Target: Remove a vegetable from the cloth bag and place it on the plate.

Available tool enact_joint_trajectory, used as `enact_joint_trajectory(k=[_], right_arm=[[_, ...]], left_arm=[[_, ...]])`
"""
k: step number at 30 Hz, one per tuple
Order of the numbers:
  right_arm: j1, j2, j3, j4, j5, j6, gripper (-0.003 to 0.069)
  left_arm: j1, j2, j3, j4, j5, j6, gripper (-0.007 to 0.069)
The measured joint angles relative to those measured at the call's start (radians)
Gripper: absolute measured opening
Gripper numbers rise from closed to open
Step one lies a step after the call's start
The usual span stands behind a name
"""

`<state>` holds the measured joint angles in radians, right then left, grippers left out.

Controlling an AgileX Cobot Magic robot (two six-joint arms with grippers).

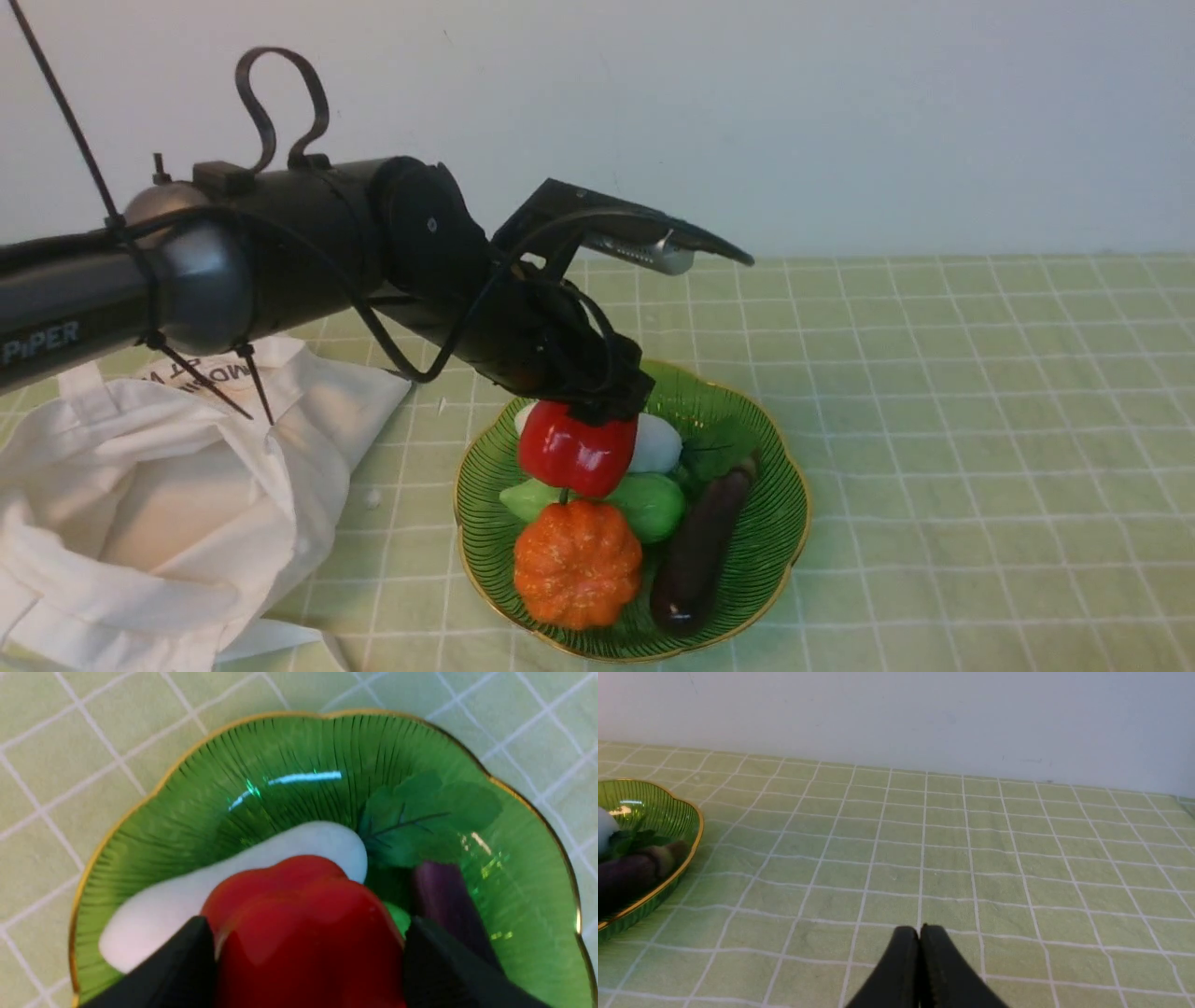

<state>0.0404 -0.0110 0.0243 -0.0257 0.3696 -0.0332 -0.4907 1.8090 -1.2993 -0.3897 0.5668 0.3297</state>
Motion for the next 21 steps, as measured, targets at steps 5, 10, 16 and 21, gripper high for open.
enact_joint_trajectory(k=[5, 10, 16, 21], right_arm=[[0.000, 0.000, 0.000, 0.000, 0.000, 0.000, -0.0015], [0.000, 0.000, 0.000, 0.000, 0.000, 0.000, -0.0015], [0.000, 0.000, 0.000, 0.000, 0.000, 0.000, -0.0015], [0.000, 0.000, 0.000, 0.000, 0.000, 0.000, -0.0015]], left_arm=[[0.000, 0.011, 0.000, 0.001, 0.002, -0.001, 0.0548], [0.000, 0.009, 0.000, 0.023, 0.007, -0.001, 0.0668], [0.000, -0.046, 0.000, 0.127, 0.023, -0.009, 0.0678], [0.000, -0.122, -0.022, 0.221, 0.102, -0.071, 0.0647]])
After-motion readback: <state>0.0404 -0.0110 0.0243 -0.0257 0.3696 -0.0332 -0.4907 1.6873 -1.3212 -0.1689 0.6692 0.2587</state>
